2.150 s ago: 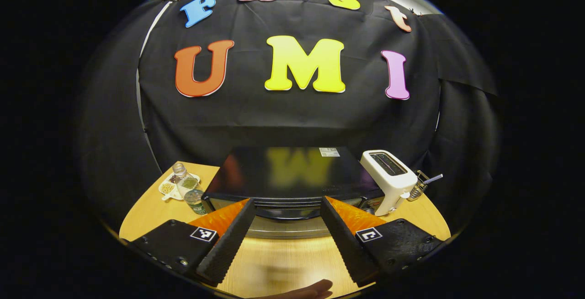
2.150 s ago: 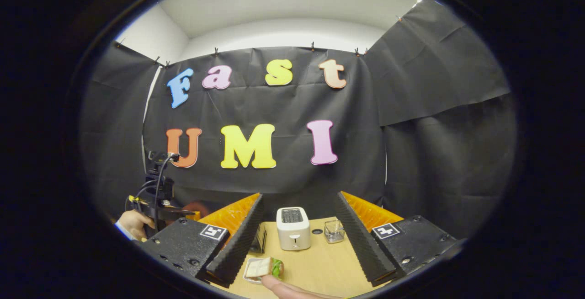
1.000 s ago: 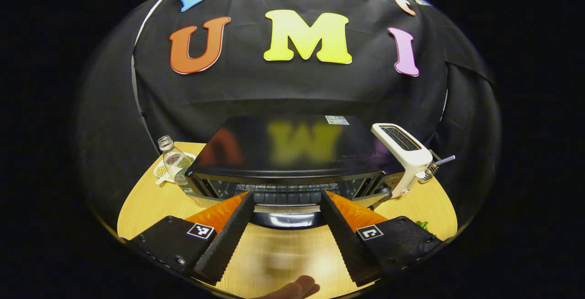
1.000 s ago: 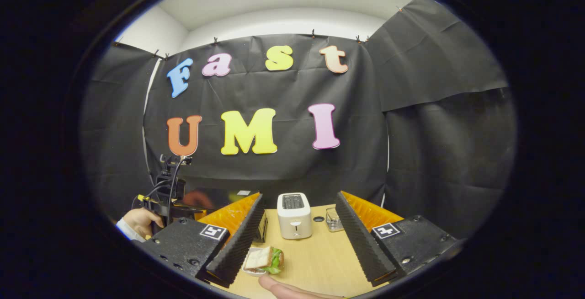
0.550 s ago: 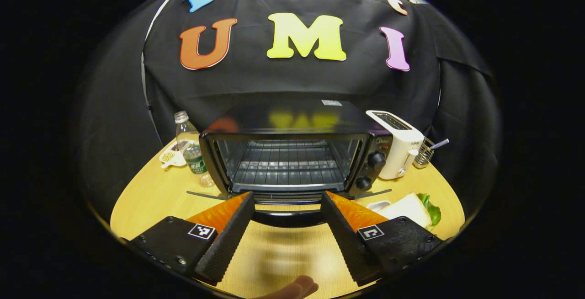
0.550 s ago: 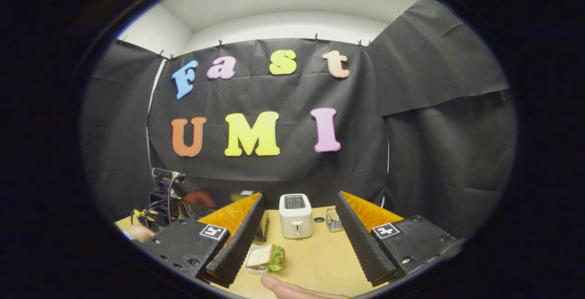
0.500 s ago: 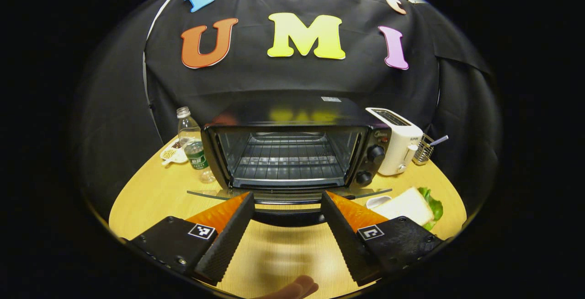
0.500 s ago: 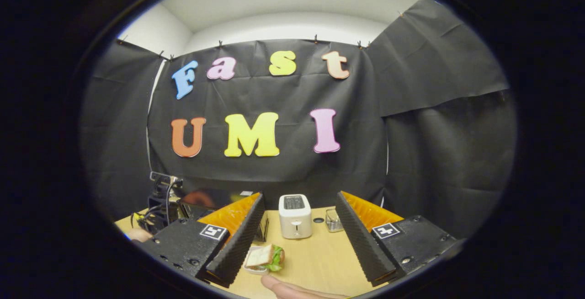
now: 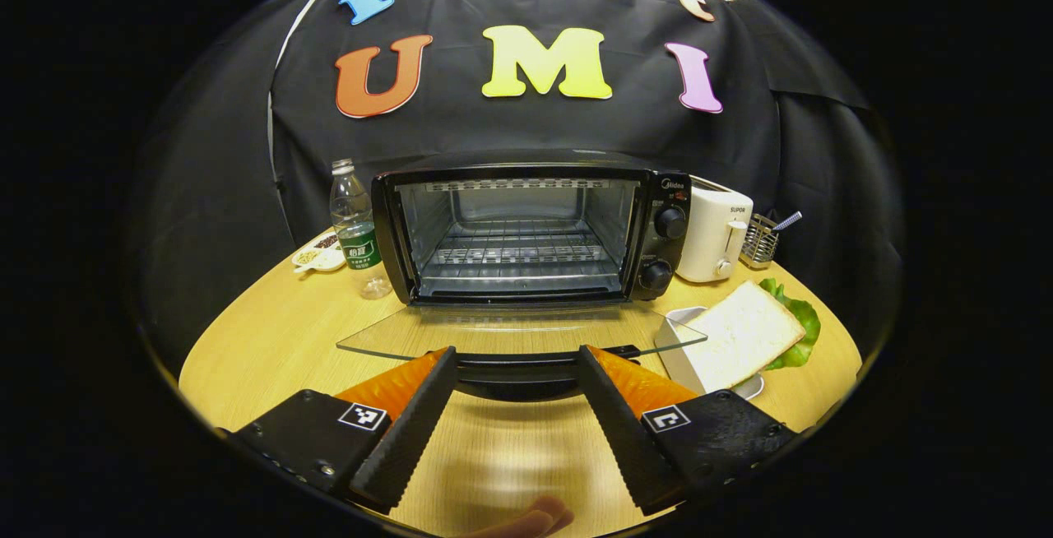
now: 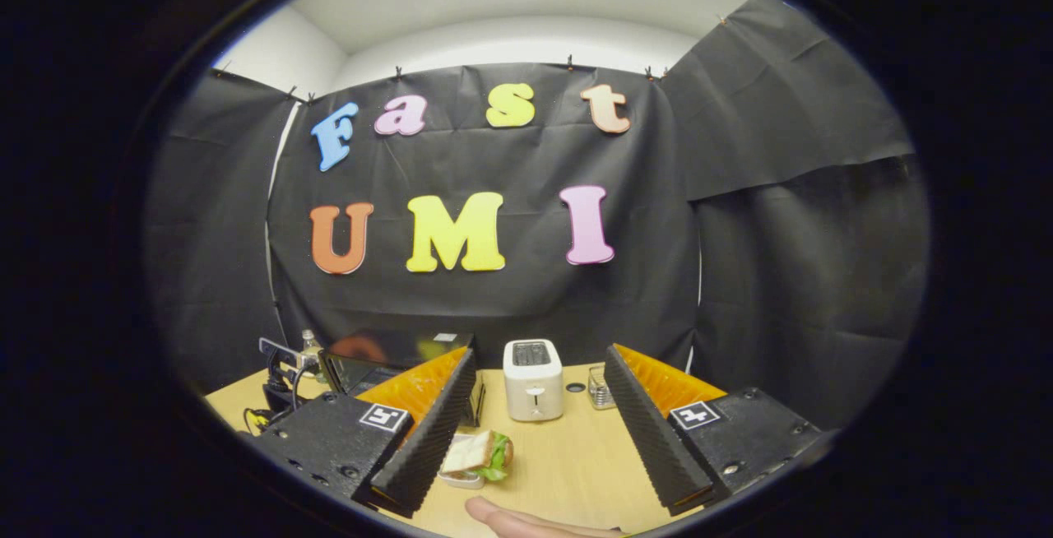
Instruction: Open the electric oven with the left hand, put the food in, and close the electric oven.
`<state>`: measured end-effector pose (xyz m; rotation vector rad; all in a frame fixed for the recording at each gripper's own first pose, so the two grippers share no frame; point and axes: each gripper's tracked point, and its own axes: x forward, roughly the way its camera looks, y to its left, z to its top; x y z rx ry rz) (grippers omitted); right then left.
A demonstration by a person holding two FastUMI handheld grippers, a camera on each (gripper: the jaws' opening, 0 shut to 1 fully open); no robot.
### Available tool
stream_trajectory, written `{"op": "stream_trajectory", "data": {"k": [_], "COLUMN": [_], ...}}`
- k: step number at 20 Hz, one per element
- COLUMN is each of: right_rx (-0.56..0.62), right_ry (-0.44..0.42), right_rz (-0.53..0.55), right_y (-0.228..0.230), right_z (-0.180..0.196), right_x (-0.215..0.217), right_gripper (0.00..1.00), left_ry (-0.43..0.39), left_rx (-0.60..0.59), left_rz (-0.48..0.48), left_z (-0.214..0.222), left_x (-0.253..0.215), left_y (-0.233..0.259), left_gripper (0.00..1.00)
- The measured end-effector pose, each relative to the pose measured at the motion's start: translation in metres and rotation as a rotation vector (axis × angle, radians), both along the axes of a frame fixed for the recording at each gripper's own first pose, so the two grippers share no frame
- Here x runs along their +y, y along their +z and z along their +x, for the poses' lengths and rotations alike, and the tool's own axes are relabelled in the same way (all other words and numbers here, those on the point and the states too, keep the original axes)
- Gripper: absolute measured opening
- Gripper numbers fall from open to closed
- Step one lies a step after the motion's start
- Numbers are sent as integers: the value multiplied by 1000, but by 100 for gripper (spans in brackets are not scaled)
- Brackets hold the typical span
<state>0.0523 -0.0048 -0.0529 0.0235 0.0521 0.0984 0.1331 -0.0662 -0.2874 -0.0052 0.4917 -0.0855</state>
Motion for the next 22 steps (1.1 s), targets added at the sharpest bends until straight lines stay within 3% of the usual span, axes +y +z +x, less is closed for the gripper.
{"op": "stream_trajectory", "data": {"k": [6,7,9,10,11,12,13,16,17,18,19,20,21,22], "right_rx": [36,39,51,60,71,83,93,130,153,177,211,252,288,327], "right_ry": [-4,-7,-19,-14,-5,2,9,28,41,54,67,81,97,114], "right_rz": [-2,-3,-2,2,1,-1,-5,-20,-21,-27,-36,-44,-48,-49], "right_y": [-15,-17,-21,-23,-26,-29,-33,-42,-49,-54,-62,-71,-79,-87], "right_z": [5,6,9,10,11,12,15,26,32,38,46,52,58,64], "right_x": [-3,-4,-6,-4,1,4,6,10,13,15,17,19,22,24], "right_gripper": [90,100,100,90,90,100,100,100,91,100,100,90,100,100], "left_ry": [-8,-9,-2,1,-1,-1,-4,-4,4,10,19,29,36,37], "left_rx": [45,79,118,115,100,96,90,23,-10,-42,-78,-120,-160,-205], "left_rz": [12,15,2,-3,0,-1,-3,-10,-30,-53,-71,-81,-85,-82], "left_z": [-10,-12,-17,-18,-18,-18,-20,-21,-22,-23,-26,-28,-30,-34], "left_x": [2,1,2,-1,-1,0,1,9,12,15,19,25,30,36], "left_y": [-29,-39,-56,-57,-55,-53,-52,-29,-16,0,18,36,56,75], "left_gripper": [97,95,96,96,96,95,95,96,96,95,96,96,96,95]}}
